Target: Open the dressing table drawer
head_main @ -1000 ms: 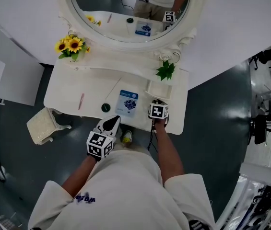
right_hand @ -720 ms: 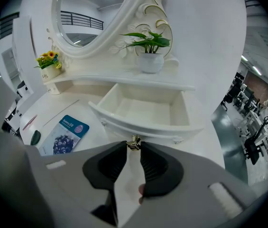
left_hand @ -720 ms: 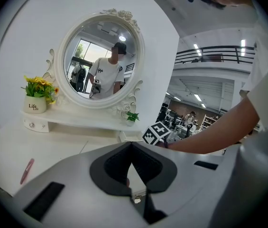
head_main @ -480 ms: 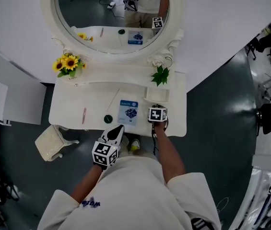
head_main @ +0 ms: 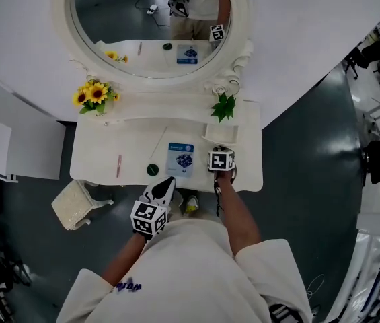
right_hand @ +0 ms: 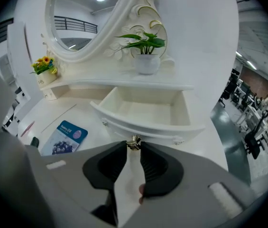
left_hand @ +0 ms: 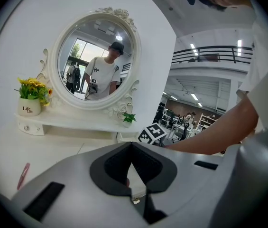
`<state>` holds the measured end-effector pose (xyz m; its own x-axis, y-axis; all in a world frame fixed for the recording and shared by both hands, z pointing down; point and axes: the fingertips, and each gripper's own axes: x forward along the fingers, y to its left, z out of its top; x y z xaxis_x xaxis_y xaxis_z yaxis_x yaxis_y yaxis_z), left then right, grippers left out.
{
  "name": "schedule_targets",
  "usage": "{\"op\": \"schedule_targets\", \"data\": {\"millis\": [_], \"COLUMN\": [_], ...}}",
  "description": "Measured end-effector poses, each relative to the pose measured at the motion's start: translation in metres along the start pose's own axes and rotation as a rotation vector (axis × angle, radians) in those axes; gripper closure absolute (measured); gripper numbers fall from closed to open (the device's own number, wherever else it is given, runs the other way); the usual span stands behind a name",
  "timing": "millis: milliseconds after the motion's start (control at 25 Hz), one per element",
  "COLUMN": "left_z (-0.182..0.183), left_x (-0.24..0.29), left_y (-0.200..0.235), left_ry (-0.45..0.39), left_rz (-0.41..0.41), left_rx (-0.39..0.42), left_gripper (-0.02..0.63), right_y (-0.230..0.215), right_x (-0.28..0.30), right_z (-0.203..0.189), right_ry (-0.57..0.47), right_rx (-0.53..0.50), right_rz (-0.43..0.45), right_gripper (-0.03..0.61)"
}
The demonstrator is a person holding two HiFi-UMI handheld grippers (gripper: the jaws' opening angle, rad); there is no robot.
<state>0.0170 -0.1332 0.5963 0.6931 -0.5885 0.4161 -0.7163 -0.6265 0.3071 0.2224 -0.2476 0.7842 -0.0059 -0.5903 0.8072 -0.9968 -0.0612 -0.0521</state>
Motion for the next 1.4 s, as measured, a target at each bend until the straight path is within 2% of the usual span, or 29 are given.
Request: {"op": "schedule_targets", "data": {"millis": [80,240,400,440,480,640,760,1000,1120,1400], "left_z": [-0.001,-0.002,0.005,0.007,0.009,0.020,0.028,0.057,0.080,0.125], "left_x": [0.000,0.002,0.003,0.003,0.002,0.000,-0.006,-0.033,-0.047,-0.091], "left_y": [0.003,0.004,0.004,0.004,0.004,0.007,0.011,0.028,0.036,0.047], "left_ry": [0.002,0.003,-0.003,-0.005,-0.007,-0.028,-0.053,-0.113,-0.160,-0.251], "left_rz": [0.005,0.004,0.005,0.006,0.008,0.019,0.034,0.108,0.138,0.135], "left_rx": [-0.004,-0.006,-0.001,0.000,0.001,0.005,0.009,0.020,0.061,0.156], "left_gripper": [0.606,0.606,0.606,0.606,0.606,0.606,0.606,0.606,0.606,0.606], "right_y": [0.001,0.001,0.001,0.001,0.001,-0.004,0.002,0.024,0.038,0.104], "right_x": [0.001,0.004,0.003,0.003,0.001,-0.014,-0.043,-0.133,-0.176,-0.269], "right_z": [0.001,0.003,0.007,0.006,0.005,0.014,0.025,0.050,0.066,0.112], "right_ry": [0.015,0.006,0.001,-0.001,-0.011,-0.114,-0.196,-0.359,-0.443,-0.652], "right_rx": [-0.046,-0.022,-0.056,-0.064,-0.067,-0.071,-0.081,-0.085,-0.089,-0.172], "right_rz": [0.020,0.022,0.032,0.037,0.042,0.043,0.079,0.169,0.195,0.235], "right_gripper": [0.479,0.477,0.474,0.461,0.416,0.402,0.407,0.501,0.535,0.568]}}
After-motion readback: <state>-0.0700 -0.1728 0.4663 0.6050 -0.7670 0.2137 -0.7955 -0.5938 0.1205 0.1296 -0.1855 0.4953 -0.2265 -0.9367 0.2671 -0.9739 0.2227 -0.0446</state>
